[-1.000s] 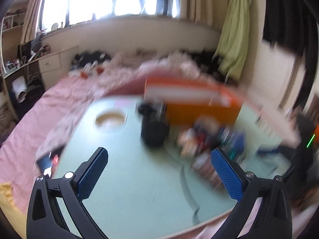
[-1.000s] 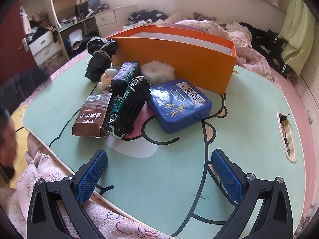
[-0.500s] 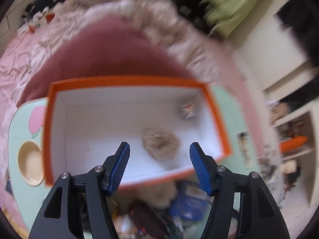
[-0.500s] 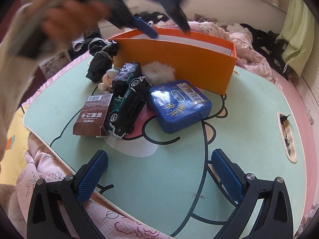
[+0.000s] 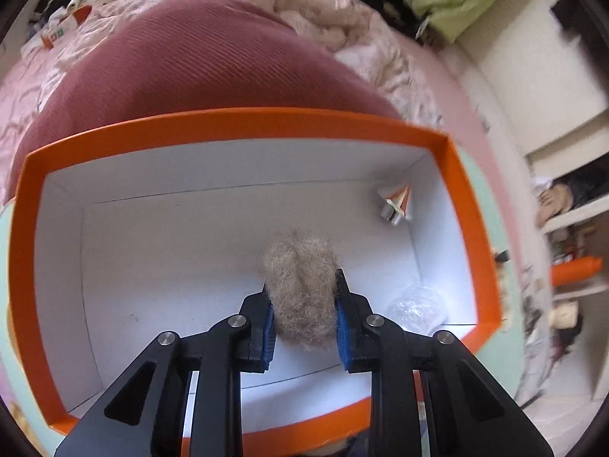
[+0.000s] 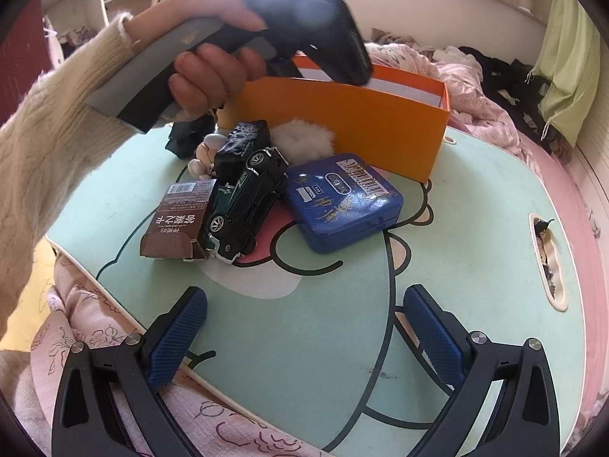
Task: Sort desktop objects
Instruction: 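Set the brown fur ball on the table in front of the black cloth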
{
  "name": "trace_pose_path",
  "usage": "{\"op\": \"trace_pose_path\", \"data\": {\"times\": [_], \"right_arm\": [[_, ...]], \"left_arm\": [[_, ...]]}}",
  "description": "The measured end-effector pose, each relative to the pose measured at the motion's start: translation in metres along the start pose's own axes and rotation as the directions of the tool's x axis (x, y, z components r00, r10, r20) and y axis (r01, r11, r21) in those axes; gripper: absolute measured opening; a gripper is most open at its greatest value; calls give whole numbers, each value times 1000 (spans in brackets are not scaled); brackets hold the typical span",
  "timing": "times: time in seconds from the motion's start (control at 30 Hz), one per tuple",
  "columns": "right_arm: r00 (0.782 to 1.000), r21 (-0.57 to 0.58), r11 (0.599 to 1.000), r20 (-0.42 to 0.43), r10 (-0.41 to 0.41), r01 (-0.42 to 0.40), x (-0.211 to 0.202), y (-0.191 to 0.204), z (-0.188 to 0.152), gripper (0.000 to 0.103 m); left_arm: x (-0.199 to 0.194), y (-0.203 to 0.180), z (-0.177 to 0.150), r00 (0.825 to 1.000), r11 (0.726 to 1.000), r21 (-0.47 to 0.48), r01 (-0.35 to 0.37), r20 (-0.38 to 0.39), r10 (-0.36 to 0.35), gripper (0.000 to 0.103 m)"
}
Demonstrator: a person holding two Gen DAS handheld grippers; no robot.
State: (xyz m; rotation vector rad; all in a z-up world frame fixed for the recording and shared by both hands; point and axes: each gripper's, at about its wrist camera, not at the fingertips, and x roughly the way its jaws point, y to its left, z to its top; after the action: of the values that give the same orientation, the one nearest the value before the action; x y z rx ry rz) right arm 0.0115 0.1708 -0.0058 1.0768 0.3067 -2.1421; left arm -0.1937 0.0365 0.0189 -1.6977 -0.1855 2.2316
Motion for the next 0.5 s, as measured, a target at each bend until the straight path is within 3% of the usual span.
{"op": "trace_pose_path", "data": {"times": [0.1,0.17,0.23,0.37,0.5], "right_arm": [[1000,0,1000,0,0,0,0,0,-1,103],[1000,1,1000,0,0,0,1,0,0,103],[1000,0,1000,1,0,0,1,0,0,103],[1000,1,1000,1,0,0,0,0,-1,103],[1000,1,1000,0,-1,1,1,0,-1,103]], "left_arm": [[-35,11,-12,991,997,2,72,109,-72,26],[-68,16,-27,973,988,-5,155,176,-152,26],[-96,19,-42,955,983,5,183,236,-180,26],[-137,31,-93,932,993,3,119,346,-112,27],[-130,43,-139,936,996,-14,88,344,-78,27]]}}
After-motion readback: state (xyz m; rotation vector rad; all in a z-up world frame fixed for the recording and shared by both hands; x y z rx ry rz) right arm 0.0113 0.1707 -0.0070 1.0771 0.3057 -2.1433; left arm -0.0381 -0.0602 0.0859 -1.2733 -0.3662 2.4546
